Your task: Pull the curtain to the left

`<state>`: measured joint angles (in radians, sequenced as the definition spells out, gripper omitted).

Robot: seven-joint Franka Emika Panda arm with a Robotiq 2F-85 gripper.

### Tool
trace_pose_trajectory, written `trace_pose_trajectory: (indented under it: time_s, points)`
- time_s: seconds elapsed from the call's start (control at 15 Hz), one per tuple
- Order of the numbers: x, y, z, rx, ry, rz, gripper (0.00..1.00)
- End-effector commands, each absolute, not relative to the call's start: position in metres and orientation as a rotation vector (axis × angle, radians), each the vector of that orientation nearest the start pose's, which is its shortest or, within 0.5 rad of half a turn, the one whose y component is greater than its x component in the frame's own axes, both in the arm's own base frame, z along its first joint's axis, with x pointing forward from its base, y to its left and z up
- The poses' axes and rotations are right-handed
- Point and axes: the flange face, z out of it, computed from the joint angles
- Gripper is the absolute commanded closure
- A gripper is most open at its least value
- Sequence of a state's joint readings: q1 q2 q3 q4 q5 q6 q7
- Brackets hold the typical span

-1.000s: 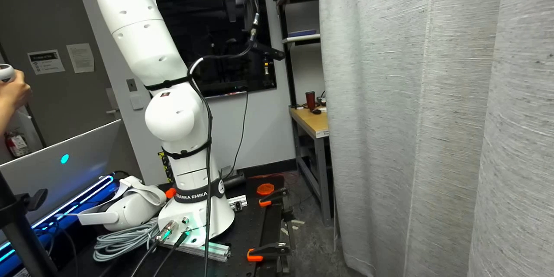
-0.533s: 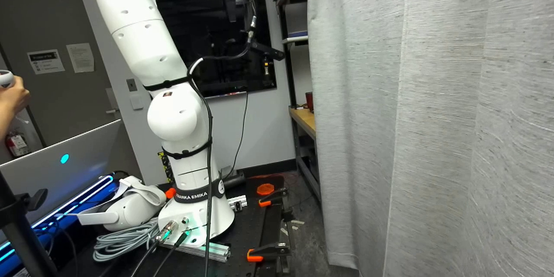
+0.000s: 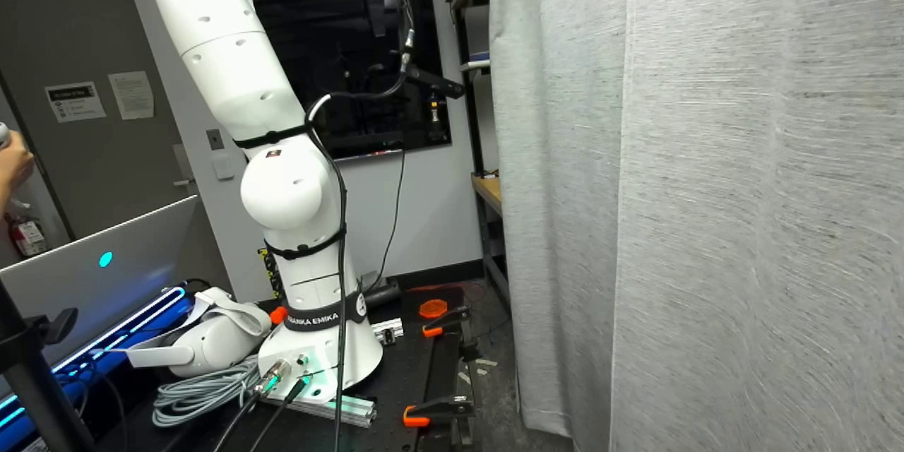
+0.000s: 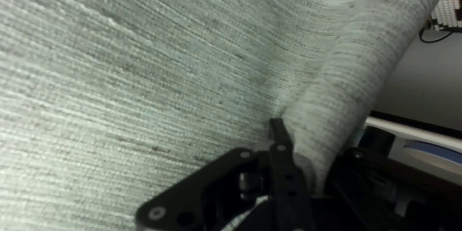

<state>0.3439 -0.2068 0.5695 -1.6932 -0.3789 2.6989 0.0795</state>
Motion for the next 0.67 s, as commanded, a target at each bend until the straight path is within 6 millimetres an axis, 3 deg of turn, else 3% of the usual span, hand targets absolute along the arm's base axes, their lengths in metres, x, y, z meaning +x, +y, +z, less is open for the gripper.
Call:
trace_pose_trajectory:
  time_s: [0.0, 0.47, 0.6]
  points:
    - [0.266, 0.497, 0.732, -2.103, -1.432, -1.537, 1.0]
    - [0.256, 0.508, 0.731, -1.956, -1.395, -1.555, 1.0]
    - [0.252, 0.516, 0.72, -1.895, -1.373, -1.535, 1.0]
